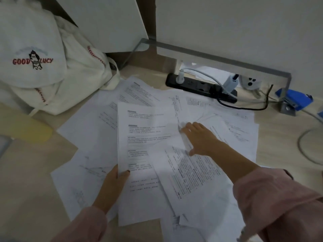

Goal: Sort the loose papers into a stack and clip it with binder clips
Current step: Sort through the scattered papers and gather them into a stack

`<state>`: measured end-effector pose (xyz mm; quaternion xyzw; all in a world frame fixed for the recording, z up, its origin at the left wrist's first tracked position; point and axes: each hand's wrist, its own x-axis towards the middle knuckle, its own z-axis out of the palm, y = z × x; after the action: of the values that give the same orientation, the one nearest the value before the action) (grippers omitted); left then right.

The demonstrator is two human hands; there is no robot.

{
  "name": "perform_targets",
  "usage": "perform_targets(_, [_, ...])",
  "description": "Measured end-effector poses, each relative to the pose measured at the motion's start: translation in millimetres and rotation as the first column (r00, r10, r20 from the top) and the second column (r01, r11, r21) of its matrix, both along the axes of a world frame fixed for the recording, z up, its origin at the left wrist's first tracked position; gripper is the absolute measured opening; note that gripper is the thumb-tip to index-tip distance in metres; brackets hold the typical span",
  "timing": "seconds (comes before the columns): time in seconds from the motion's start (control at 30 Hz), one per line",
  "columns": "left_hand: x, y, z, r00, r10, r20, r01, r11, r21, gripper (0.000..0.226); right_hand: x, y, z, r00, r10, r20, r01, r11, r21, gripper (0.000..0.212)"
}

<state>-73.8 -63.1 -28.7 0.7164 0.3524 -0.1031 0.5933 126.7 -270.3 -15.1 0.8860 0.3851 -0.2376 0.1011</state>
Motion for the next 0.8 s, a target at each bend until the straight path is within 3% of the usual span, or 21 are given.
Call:
perform_targets(0.17, [-5, -5, -5, 0.992, 0.125, -0.02, -0.126, 0.991, -0.034, 0.059, 13, 0, -1, 0.994, 0.095, 0.045, -0.094, 0.995, -0.039, 0.087])
perform_targets(0.27, [-11, -8, 0, 0.996, 0.072, 0.059, -0.07, 0.997, -0.025, 0.076, 17, 0, -3, 0.983, 0.157, 0.098, -0.156, 0.988, -0.017, 0.065])
perform_targets(0.37, [-13, -7, 4, 0.997, 0.027, 0.069, -0.026, 1.0, -0.015, 0.06, 21, 0, 6, 0.991, 0.103, 0.089, -0.114, 0.986, 0.122, 0.035])
perform_targets(0.47, [-8, -5, 12, 0.994, 0.106, 0.041, -0.102, 0.991, -0.082, 0.035, 29, -3, 34, 0.987, -0.154, -0.037, 0.158, 0.937, 0.31, 0.027])
perform_targets(0.53, [-4, -5, 18, 0.984, 0.177, 0.027, -0.173, 0.979, -0.103, 0.023, 38, -13, 55, 0.943, -0.31, -0.121, 0.332, 0.848, 0.413, 0.015])
perform_targets(0.63, [2, -2, 18, 0.973, 0.229, -0.02, -0.23, 0.962, -0.15, 0.022, 42, -32, 74, 0.829, -0.466, -0.308, 0.554, 0.62, 0.556, 0.026])
perform_targets(0.7, [6, -1, 16, 0.968, 0.244, -0.055, -0.25, 0.954, -0.166, 0.02, 32, -41, 69, 0.692, -0.556, -0.461, 0.715, 0.436, 0.547, 0.027])
perform_targets(0.8, [14, -3, 14, 0.946, 0.305, -0.11, -0.323, 0.912, -0.254, 0.004, -3, -46, 37, 0.455, -0.599, -0.659, 0.885, 0.221, 0.41, 0.021])
